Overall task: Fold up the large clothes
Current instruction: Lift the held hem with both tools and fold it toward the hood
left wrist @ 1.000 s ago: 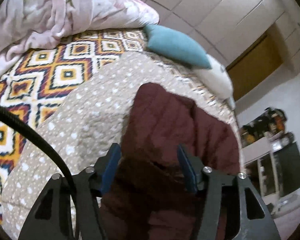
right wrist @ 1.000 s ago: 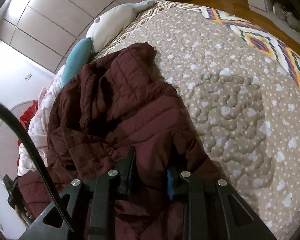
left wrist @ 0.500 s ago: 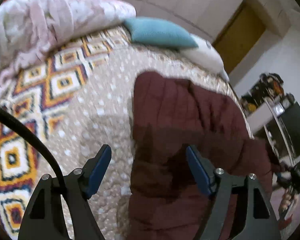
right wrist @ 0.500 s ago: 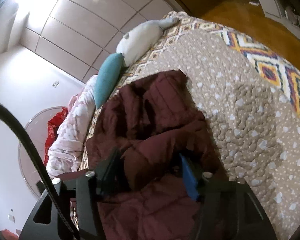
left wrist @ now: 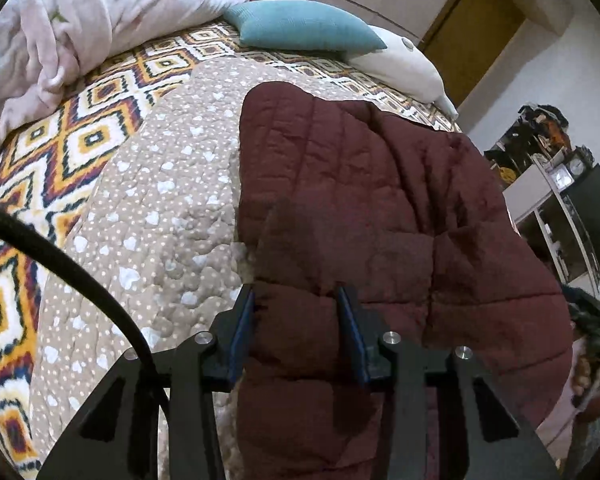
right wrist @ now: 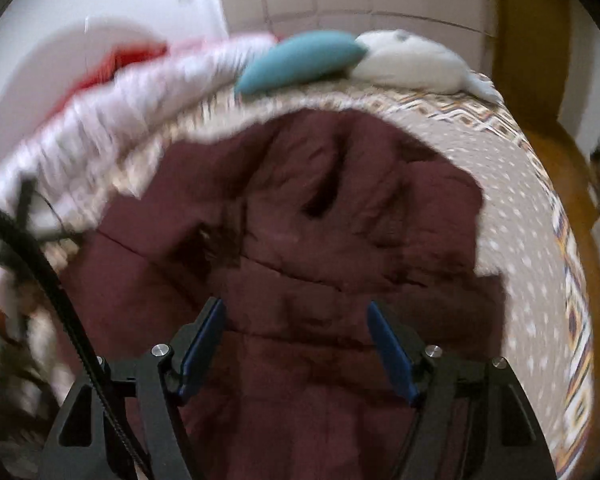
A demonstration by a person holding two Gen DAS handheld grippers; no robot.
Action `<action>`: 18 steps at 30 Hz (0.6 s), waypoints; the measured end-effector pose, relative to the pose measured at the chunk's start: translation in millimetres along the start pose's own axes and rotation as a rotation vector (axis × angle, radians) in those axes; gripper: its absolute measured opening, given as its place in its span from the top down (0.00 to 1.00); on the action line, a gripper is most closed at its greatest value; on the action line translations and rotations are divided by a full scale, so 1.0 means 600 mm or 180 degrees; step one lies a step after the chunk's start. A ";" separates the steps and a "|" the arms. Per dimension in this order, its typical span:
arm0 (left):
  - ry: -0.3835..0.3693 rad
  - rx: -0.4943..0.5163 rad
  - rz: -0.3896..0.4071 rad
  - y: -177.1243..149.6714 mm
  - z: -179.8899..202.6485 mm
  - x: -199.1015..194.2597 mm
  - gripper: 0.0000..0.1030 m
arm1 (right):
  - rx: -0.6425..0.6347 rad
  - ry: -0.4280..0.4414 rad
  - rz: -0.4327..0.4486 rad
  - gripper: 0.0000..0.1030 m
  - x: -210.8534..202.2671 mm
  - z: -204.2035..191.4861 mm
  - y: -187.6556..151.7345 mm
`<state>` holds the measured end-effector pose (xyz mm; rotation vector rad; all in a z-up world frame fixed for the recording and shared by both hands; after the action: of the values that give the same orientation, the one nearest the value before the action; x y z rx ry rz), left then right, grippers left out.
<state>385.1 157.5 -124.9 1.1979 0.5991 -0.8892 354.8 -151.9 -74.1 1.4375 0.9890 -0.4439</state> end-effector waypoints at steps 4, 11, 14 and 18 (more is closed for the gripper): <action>0.0002 -0.0096 -0.0026 -0.003 -0.008 0.009 0.60 | -0.0309 0.0066 -0.0407 0.25 0.099 -0.034 -0.007; 0.0028 -0.0241 0.0016 -0.009 -0.021 0.007 0.60 | -0.0324 -0.0051 -0.0321 0.96 0.084 -0.032 -0.017; 0.0048 -0.0288 0.0087 -0.006 -0.022 -0.006 0.59 | -0.0092 -0.0421 -0.0066 0.97 0.051 0.016 0.006; 0.0003 -0.0319 0.0043 -0.008 -0.017 -0.011 0.51 | 0.0441 -0.0696 0.0016 0.96 0.030 0.092 0.010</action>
<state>378.0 168.6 -125.2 1.1109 0.6285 -0.8377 385.7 -197.9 -93.1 1.4788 0.7911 -0.6619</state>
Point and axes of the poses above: each gripper's, at about its wrist camera, not at the fingertips, and x roughly the way its jaws point, z to its right, y to its top, the point moved 6 cm from there along x, roughly the way its jaws point, and after that the axes turned 4 degrees about y, right-handed, at the moved point
